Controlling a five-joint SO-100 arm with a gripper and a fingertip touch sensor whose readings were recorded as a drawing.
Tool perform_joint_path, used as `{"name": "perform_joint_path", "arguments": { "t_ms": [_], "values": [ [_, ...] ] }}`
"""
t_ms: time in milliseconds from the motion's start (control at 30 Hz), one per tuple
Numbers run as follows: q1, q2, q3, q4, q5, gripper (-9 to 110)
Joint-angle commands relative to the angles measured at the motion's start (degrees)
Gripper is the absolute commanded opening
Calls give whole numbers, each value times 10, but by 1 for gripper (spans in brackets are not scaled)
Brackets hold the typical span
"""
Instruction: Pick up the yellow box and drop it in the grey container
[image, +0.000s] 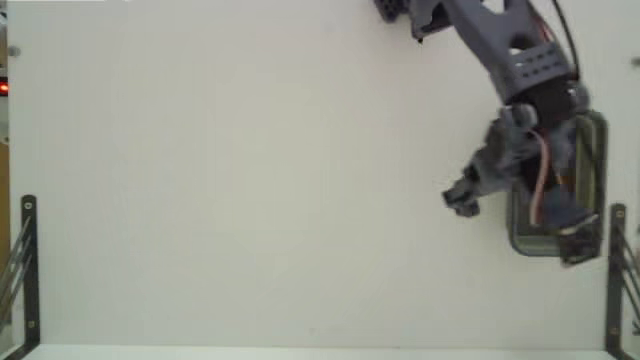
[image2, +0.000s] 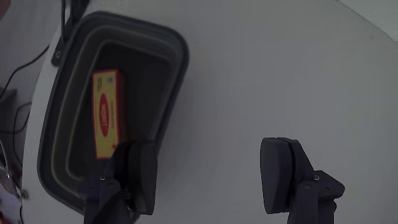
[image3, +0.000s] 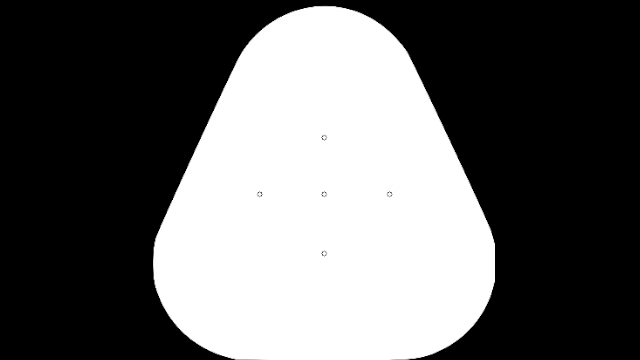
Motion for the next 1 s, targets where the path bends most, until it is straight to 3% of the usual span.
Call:
{"name": "perform_joint_path", "arguments": {
  "t_ms": [0, 967],
  "values": [
    [18, 64, 20, -3, 1, 110],
    [176, 270, 225, -2, 1, 110]
  ]
}}
